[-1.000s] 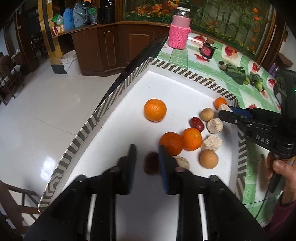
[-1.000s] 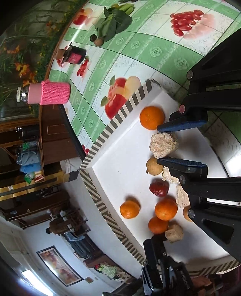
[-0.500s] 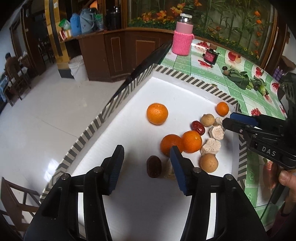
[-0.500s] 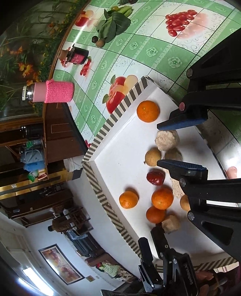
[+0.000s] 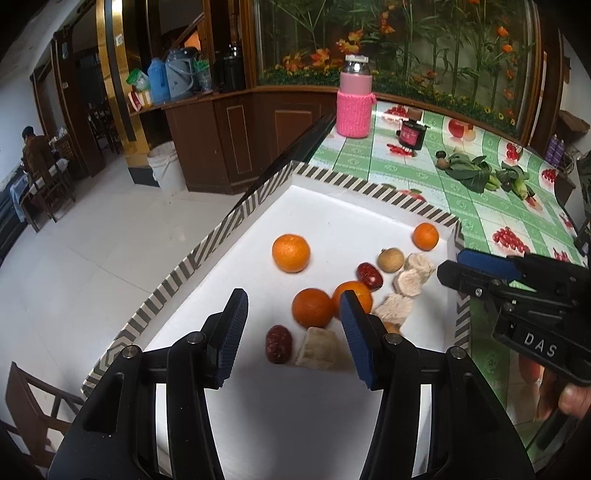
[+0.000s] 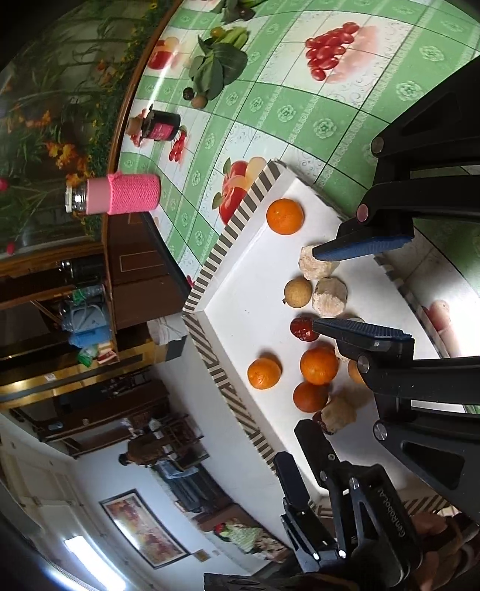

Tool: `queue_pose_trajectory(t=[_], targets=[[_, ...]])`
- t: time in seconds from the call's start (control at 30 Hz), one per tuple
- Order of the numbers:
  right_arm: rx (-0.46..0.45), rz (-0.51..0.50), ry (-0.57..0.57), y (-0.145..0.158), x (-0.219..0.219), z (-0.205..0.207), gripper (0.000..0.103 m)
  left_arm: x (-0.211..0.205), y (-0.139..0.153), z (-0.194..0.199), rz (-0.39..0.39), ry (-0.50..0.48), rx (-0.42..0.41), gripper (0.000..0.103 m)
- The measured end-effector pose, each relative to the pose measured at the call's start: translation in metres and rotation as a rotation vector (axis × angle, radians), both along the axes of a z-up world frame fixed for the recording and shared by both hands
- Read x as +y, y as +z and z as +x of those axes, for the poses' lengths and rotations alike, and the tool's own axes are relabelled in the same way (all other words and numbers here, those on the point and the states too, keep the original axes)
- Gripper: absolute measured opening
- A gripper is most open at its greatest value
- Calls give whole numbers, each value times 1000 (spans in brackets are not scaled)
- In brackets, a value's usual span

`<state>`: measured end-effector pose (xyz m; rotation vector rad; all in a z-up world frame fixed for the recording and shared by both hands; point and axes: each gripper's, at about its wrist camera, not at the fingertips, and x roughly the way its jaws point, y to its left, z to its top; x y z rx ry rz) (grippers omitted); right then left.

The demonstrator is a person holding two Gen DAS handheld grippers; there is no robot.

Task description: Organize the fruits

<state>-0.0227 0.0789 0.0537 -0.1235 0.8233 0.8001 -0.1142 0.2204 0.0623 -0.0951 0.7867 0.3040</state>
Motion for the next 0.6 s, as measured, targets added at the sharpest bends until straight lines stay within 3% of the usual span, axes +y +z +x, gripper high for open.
queue_pose_trajectory(t=[0.6], targets=[[-34,0,-50,7,-21,-16,31,-28,10,-6,31,34,-77,52]])
